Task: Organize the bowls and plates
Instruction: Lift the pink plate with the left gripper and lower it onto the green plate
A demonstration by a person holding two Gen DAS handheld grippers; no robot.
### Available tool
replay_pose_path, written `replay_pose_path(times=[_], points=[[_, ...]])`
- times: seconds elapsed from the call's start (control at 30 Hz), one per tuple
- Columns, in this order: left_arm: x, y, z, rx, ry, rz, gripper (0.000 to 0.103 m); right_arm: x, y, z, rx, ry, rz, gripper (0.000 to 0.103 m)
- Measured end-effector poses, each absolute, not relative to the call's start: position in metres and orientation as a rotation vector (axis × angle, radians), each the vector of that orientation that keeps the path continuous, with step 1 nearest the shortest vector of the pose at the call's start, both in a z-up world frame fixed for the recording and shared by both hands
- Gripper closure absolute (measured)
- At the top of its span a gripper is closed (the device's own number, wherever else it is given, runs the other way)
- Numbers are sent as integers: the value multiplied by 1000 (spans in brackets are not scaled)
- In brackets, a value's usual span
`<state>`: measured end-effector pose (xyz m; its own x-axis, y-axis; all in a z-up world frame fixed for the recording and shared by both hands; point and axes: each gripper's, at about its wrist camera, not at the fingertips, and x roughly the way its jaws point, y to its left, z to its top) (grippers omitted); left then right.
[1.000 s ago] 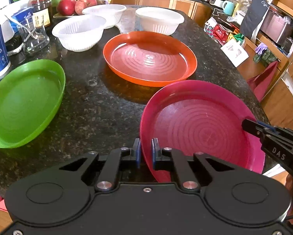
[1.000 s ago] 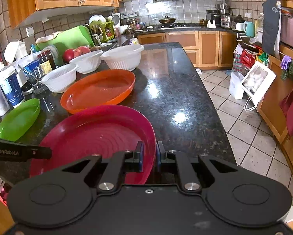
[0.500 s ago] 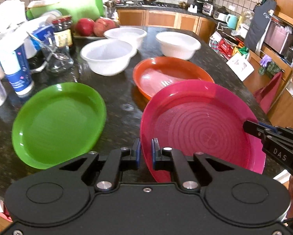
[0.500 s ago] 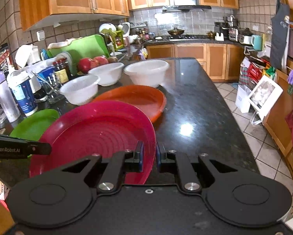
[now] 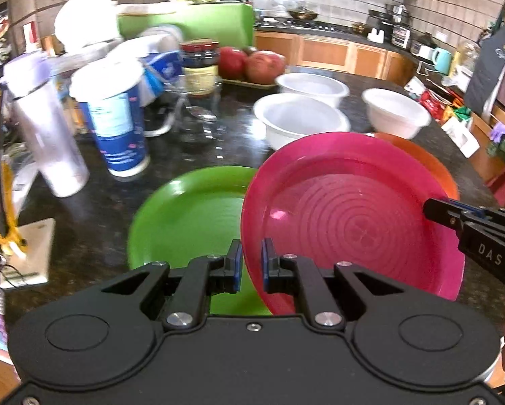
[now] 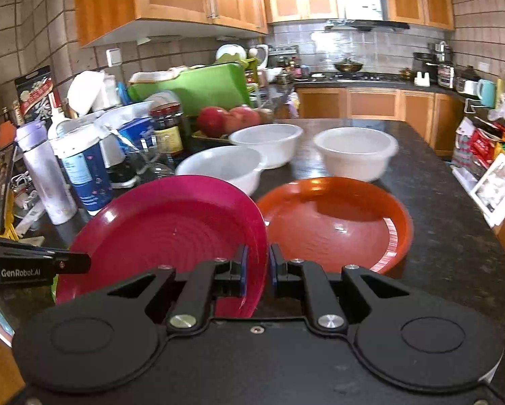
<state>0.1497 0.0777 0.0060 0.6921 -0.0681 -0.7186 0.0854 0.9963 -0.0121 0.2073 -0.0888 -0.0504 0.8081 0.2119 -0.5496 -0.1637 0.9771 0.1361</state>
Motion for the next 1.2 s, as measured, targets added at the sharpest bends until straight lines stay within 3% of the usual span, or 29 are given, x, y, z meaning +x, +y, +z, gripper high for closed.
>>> replay_pose_path(times=[0.57, 1.2], points=[[181, 156, -12, 39, 852, -116, 89, 247, -5, -69, 67, 662, 141, 88], [189, 172, -18, 53, 867, -194, 89, 248, 12, -78, 66, 687, 66, 88]])
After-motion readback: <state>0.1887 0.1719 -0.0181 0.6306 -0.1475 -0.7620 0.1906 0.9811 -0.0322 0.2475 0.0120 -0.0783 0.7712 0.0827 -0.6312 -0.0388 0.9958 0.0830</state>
